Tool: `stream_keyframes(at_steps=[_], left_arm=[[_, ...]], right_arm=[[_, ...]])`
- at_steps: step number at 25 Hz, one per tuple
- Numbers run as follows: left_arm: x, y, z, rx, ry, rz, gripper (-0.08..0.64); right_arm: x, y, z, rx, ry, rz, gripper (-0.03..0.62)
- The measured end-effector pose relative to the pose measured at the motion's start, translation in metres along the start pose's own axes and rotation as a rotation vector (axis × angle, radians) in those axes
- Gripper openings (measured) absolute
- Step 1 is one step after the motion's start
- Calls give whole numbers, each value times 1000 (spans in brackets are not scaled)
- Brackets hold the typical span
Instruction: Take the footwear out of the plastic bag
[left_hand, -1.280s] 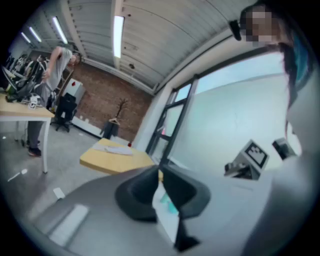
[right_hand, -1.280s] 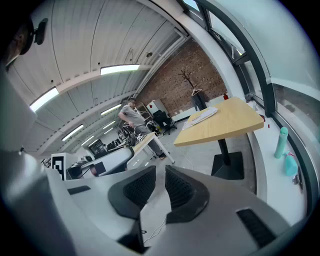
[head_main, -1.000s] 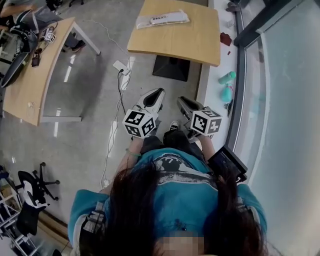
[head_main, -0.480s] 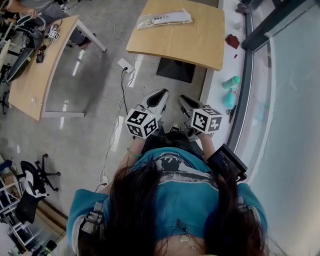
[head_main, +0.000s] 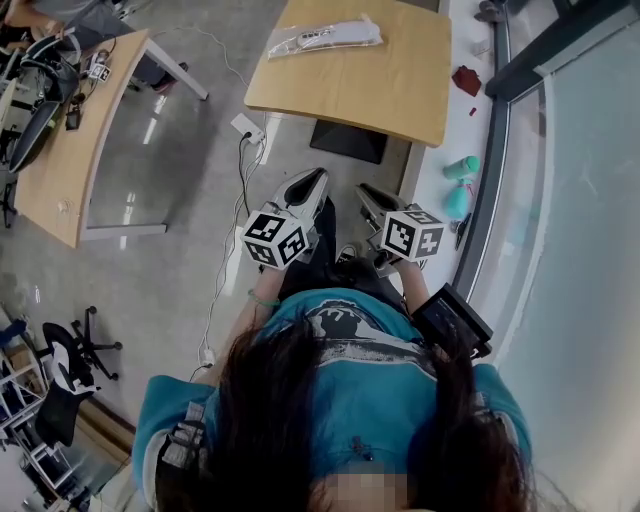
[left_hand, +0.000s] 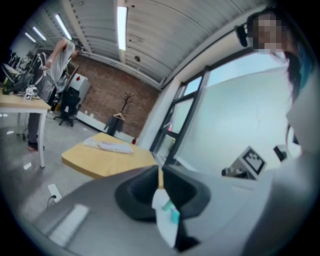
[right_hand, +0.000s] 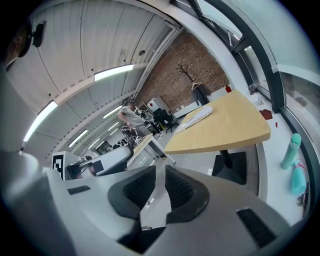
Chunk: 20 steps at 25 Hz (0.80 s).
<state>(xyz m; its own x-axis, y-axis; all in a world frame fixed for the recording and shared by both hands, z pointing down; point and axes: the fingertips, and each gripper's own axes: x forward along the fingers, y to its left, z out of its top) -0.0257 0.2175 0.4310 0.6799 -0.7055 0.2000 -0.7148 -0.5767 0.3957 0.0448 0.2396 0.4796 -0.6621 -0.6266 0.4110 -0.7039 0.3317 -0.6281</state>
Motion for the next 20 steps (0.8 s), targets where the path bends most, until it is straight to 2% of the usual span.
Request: stream_keyframes(at_steps=[7,12,20], left_arm=[[61,46,26,14,18,-44,14],[100,91,56,48,35,-71,14],[139,183,107,3,13,-76,14]], right_arm=[[37,-35,58,13,-42,-60,64],[87,-53,104,34,-57,-84,64],[176,-50,157,25,-9,-102,64]])
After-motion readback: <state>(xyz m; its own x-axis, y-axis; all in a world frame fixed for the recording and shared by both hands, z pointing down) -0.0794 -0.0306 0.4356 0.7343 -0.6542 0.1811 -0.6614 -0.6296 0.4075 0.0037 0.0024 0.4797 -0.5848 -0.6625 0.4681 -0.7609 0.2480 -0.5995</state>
